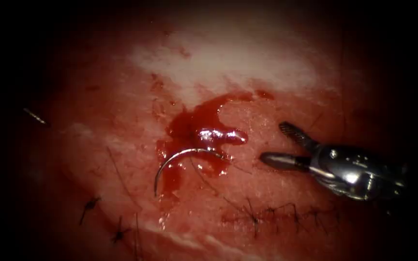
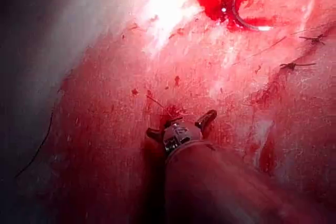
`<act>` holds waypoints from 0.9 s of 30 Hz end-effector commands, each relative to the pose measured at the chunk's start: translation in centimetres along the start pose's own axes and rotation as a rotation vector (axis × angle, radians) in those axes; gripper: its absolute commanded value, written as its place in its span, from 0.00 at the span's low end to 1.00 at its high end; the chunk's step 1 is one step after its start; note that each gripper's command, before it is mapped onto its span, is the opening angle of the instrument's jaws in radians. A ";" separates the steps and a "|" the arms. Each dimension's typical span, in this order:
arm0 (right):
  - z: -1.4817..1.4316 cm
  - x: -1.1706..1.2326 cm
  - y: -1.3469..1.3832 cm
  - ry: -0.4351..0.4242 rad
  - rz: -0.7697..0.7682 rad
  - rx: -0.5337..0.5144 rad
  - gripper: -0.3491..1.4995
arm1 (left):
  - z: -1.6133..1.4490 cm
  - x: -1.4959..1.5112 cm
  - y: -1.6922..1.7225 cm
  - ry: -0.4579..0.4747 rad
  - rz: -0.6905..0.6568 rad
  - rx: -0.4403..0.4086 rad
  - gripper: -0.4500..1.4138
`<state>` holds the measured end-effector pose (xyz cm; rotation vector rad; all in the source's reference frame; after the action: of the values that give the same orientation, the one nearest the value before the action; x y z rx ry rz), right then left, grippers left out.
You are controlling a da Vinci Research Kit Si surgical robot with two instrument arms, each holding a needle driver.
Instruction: Wound Closure
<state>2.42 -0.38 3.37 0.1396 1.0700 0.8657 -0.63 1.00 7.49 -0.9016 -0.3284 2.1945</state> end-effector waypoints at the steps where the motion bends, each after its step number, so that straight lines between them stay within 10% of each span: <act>1: 0.07 -0.07 -0.07 -0.001 0.001 0.006 0.91 | -0.03 0.17 0.07 0.040 -0.072 -0.010 0.76; 13: 0.02 -0.09 -0.09 -0.007 -0.002 0.015 0.91 | -0.18 1.77 1.21 0.440 -0.129 -0.260 0.73; 27: -0.13 -0.04 -0.08 -0.014 -0.003 0.022 0.91 | 0.86 1.61 2.07 0.345 0.035 -0.317 0.70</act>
<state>2.29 -0.44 3.25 0.1575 1.0673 0.8462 -3.07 0.73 6.29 -1.4111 -0.4850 2.0178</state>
